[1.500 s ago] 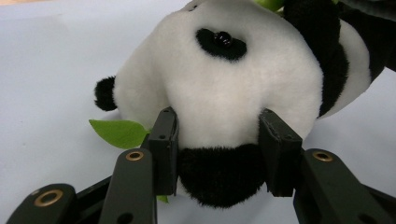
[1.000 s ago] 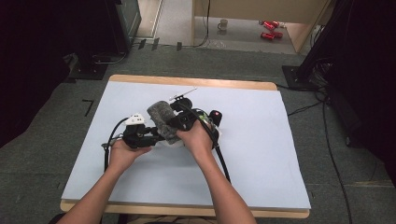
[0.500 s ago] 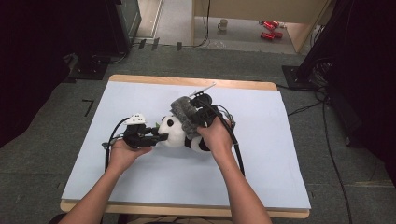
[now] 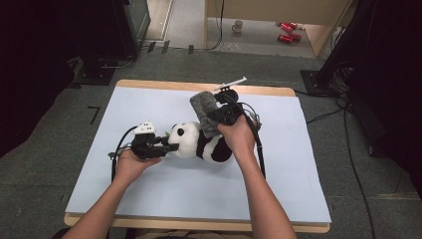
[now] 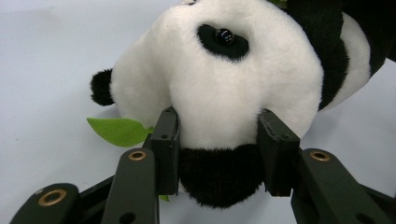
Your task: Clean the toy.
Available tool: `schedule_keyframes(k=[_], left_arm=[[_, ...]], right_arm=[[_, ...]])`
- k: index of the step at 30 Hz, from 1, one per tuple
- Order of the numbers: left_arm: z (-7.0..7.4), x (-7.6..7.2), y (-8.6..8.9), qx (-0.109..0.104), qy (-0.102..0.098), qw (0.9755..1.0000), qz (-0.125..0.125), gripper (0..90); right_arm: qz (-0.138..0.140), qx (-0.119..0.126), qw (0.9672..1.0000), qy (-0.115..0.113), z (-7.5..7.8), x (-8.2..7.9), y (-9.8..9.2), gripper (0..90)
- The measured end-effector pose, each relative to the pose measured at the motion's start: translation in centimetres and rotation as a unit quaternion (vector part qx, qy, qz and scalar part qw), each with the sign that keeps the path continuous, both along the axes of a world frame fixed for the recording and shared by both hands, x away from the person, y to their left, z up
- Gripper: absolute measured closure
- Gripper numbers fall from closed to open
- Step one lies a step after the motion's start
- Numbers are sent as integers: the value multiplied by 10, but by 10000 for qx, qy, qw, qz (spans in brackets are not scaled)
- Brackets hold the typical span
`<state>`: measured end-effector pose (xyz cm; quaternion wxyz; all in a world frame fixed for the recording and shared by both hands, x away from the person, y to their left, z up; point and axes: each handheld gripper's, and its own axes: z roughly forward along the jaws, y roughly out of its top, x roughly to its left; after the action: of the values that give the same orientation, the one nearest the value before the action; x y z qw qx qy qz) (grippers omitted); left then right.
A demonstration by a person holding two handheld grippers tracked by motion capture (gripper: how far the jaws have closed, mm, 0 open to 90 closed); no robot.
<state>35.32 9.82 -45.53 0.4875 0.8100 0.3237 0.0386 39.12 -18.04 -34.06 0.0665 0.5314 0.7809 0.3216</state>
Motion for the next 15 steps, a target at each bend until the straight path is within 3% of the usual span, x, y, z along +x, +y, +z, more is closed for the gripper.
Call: schedule_keyframes(k=[3, 7, 11, 15], left_arm=[[0, 0, 0, 3, -9, 10000, -15, 569], [-1, 0, 1, 15, -12, 10000, -28, 567], [-1, 0, 1, 15, -5, 10000, -50, 567], [-1, 0, 1, 28, 11, 10000, -70, 567]], right_arm=[[-23, 130, 9998, -137, 12, 0, -4, 789], [-69, 97, 9996, -271, 23, 0, -10, 787], [-168, 40, 9996, -236, 21, 2, -23, 788], [-290, 215, 9992, -164, 14, 2, -38, 788]])
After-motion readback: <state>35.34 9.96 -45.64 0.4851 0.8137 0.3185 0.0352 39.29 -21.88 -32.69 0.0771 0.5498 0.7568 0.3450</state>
